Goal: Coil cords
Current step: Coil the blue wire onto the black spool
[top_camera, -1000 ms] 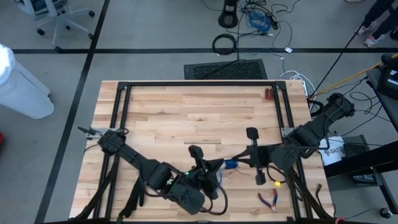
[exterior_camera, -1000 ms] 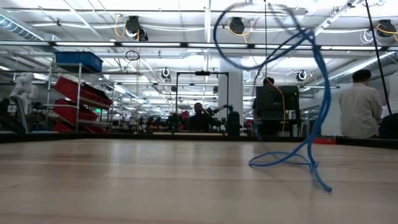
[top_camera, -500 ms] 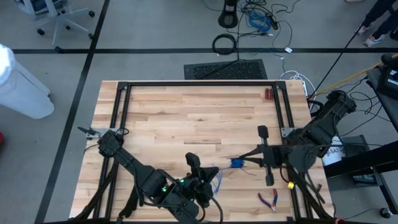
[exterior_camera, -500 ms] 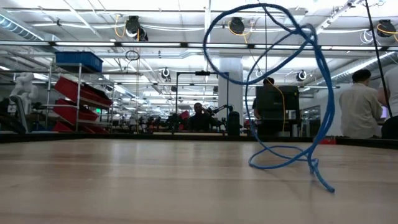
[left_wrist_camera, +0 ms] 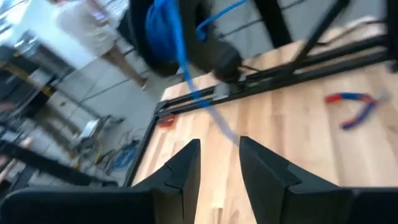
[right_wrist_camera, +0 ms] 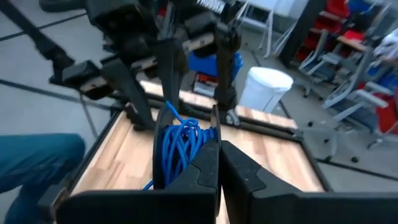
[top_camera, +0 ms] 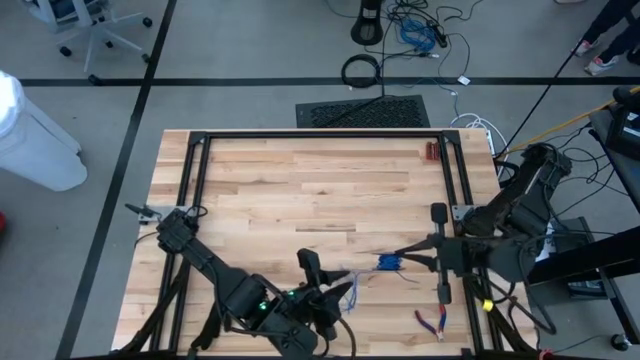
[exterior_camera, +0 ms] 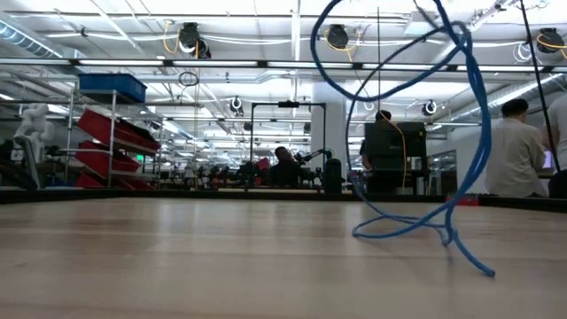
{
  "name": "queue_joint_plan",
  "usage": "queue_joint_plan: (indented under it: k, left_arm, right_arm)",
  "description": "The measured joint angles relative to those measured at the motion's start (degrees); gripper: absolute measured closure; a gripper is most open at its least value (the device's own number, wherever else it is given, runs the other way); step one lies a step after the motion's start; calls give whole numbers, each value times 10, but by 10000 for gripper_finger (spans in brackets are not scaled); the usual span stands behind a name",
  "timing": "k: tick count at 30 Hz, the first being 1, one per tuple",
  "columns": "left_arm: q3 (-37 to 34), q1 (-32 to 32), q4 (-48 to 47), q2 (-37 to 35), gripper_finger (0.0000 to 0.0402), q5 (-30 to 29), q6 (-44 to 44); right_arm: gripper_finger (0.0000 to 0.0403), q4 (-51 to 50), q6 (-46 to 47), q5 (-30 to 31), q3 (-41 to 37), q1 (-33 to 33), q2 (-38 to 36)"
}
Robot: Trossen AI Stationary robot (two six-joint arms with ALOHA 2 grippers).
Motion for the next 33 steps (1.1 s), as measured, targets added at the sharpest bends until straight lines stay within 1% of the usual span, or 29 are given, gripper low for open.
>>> queue_joint_plan:
  k: [1,4,6,10,12,14,18,20,23,24,26,28,31,33]
  left_arm:
    - [-4,2,-2,0,283,-15,-17]
    - [-15,8,-41,0,283,-69,-118]
    - [-18,12,-66,0,283,-73,-169]
    - [-43,8,-64,-1,283,-57,-206]
    - [-51,4,-54,1,283,-56,-210]
    - [-63,1,-21,1,283,-66,-205]
    - [-91,-5,53,1,283,-104,-143]
    - [-109,-4,106,1,283,-121,-120]
    - [-135,0,165,3,283,-166,-104]
    - [-141,3,175,3,283,-170,-110]
    - [-149,11,186,3,283,-160,-139]
    - [-151,18,185,3,279,-131,-151]
    - [-151,24,186,3,259,-75,-171]
    - [-151,25,185,3,240,-59,-184]
  right_arm:
    - [403,8,-7,9,0,4,0]
    - [403,31,-28,39,0,14,0]
    - [403,48,-44,69,0,22,0]
    - [403,69,-83,119,0,31,0]
    - [403,83,-103,131,0,31,0]
    - [403,99,-121,131,0,31,0]
    - [403,129,-154,131,0,31,0]
    - [403,140,-172,130,0,31,0]
    - [403,142,-185,129,0,31,0]
    - [403,142,-190,128,0,31,0]
    - [403,141,-196,128,0,31,0]
    - [403,141,-198,128,0,31,0]
    - [403,141,-202,128,0,31,0]
    - [403,141,-199,128,0,31,0]
